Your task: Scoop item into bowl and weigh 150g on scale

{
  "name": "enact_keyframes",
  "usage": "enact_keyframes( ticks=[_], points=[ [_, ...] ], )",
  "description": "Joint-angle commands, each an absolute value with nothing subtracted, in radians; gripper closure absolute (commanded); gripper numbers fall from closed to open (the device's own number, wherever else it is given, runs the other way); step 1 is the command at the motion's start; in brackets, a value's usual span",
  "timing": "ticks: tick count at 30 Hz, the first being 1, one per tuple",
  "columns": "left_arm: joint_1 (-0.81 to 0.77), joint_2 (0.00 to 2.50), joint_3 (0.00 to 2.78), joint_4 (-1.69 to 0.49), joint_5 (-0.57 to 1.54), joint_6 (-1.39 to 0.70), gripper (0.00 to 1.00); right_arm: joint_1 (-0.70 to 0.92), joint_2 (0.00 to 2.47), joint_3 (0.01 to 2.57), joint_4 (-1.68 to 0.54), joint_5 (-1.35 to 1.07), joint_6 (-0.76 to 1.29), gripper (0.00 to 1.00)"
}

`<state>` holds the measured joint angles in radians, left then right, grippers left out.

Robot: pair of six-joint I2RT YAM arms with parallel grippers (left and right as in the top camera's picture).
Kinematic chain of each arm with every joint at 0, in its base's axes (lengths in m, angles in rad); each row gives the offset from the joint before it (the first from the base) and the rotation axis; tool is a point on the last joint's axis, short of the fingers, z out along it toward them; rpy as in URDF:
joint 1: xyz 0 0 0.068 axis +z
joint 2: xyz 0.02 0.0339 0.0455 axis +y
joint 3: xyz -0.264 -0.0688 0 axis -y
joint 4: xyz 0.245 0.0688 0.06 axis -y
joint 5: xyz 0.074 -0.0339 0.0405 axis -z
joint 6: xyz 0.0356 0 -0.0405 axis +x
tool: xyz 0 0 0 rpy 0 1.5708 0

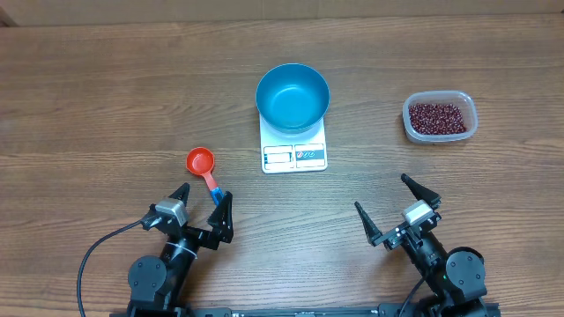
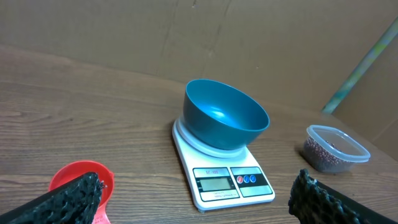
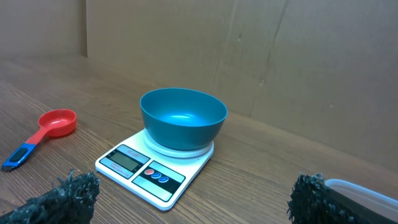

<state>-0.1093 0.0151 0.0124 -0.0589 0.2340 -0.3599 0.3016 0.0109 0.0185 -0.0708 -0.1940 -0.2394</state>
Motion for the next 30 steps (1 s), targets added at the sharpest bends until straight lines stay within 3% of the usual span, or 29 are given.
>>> enact_keyframes(
  ticks=[1, 13, 17, 30],
  points=[
    [-0.112, 0.004, 0.005, -0.055, 0.216, -0.337, 0.0, 0.297, 0.003, 0.008, -0.066, -0.184, -0.237, 0.0],
    [-0.112, 0.006, 0.044, -0.06, 0.26, -0.39, 0.0, 0.297, 0.003, 0.008, -0.066, -0.184, -0.237, 0.0],
    [-0.112, 0.035, 0.162, -0.173, 0.19, -0.371, 0.0, 0.297, 0.003, 0.008, -0.066, -0.184, -0.237, 0.0],
    [-0.112, 0.561, 0.689, -0.44, 0.092, -0.201, 0.0, 0.297, 0.003, 0.008, -0.066, -0.184, -0.237, 0.0]
  ],
)
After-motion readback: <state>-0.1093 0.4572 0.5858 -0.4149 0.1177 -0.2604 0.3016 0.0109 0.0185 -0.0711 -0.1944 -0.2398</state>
